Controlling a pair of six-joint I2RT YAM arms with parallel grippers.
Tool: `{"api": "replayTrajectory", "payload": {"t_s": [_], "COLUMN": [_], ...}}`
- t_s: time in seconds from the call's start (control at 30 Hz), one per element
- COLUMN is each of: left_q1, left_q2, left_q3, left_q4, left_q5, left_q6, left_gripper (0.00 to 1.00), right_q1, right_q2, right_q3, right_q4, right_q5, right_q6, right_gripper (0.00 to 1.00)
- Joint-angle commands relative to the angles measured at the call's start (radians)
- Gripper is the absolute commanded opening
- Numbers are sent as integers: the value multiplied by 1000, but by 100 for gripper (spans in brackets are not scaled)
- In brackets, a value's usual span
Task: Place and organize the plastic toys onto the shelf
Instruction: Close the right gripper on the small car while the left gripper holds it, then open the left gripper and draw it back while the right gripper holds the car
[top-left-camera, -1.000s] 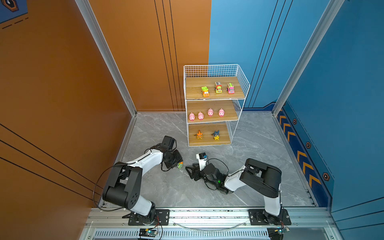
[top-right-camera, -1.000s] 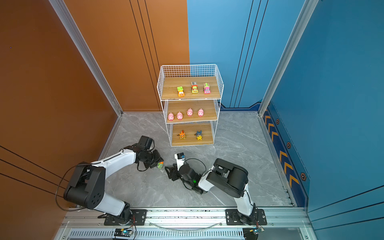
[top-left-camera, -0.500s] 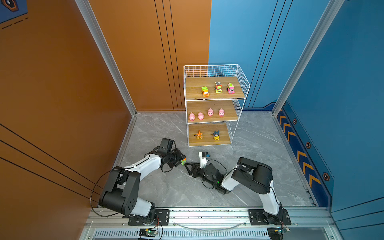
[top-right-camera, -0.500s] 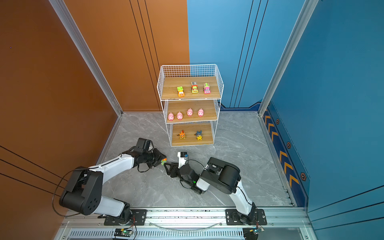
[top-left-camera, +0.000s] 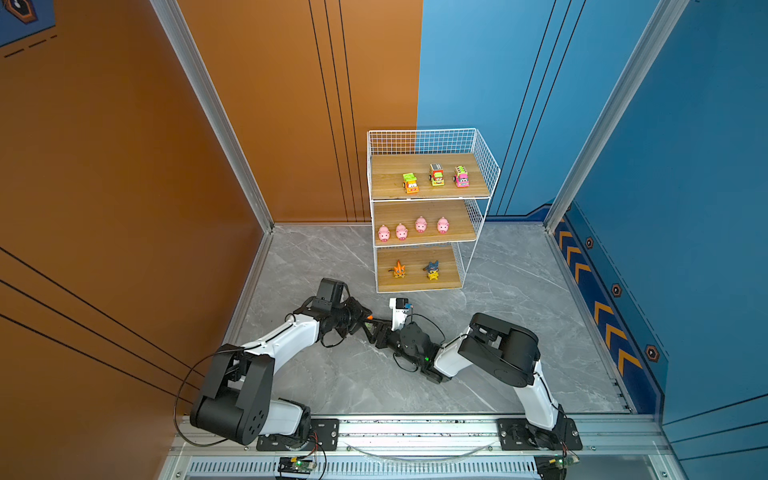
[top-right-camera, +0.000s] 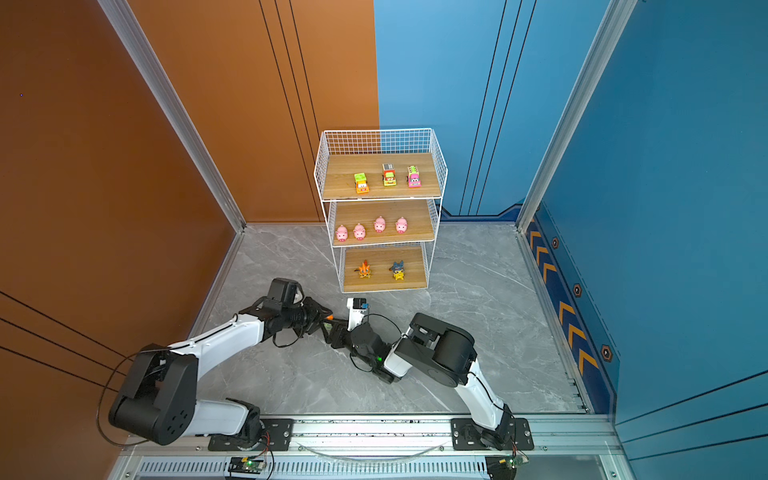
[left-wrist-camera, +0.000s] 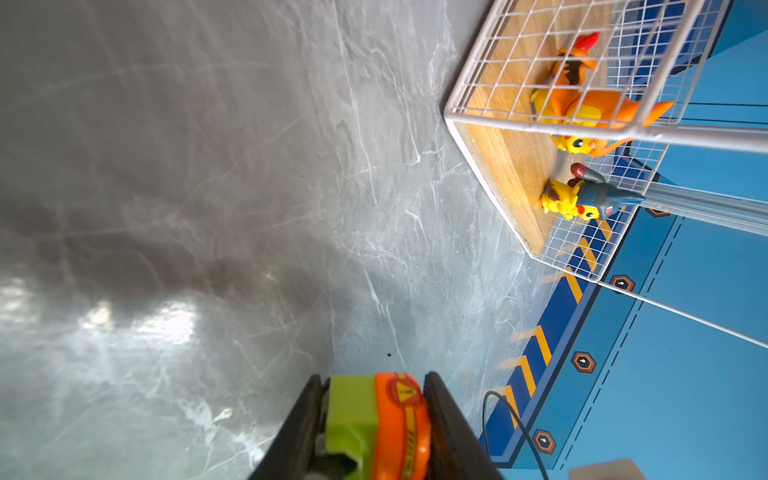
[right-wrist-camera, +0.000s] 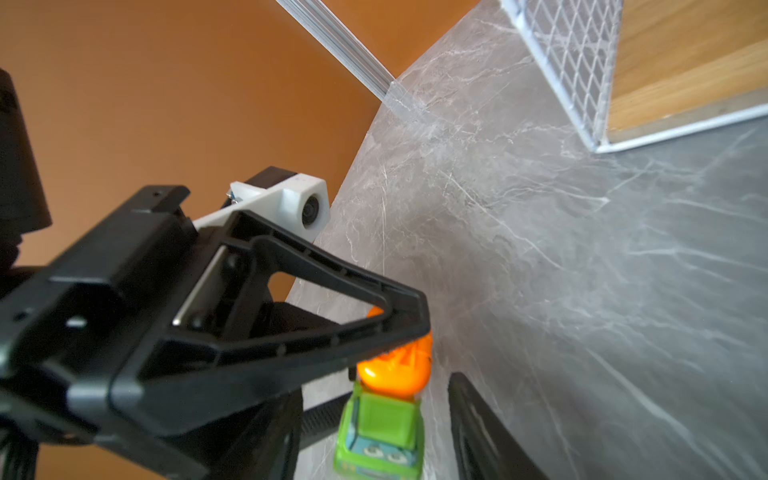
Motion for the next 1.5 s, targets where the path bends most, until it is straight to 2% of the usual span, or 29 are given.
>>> {"api": "replayTrajectory", "payload": {"t_s": [0.0, 0.6, 0.83, 0.97, 1.1, 1.27, 1.47], "left_q1": [-3, -23, -19, -7, 29, 132, 235], "left_q2": [-30, -147, -194, -202, -195, -163, -119], "left_q3": [-21, -68, -75, -59, 7, 133, 251], "left_q4": [11, 15, -47, -121, -263, -403, -452], "left_q5": [10, -14, -44, -61, -109, -147, -121], "left_q6": [-19, -59, -13, 40, 153, 301, 367], "left_gripper": [31, 35, 50, 67, 83, 85, 85], "right_q1": [11, 35, 53, 62, 93, 155, 181], "right_q2": [21, -19, -77, -112, -153, -149, -90], "right_q3": [30, 49, 22, -22, -40, -22, -7], "right_q4": [-54, -116, -156, -185, -312, -449, -446], "right_q5": [42, 136, 156, 172, 204, 276, 289], "right_q6": [17, -57, -167, -253, -411, -601, -690], "right_gripper": [54, 30, 25, 24, 25, 25, 28]}}
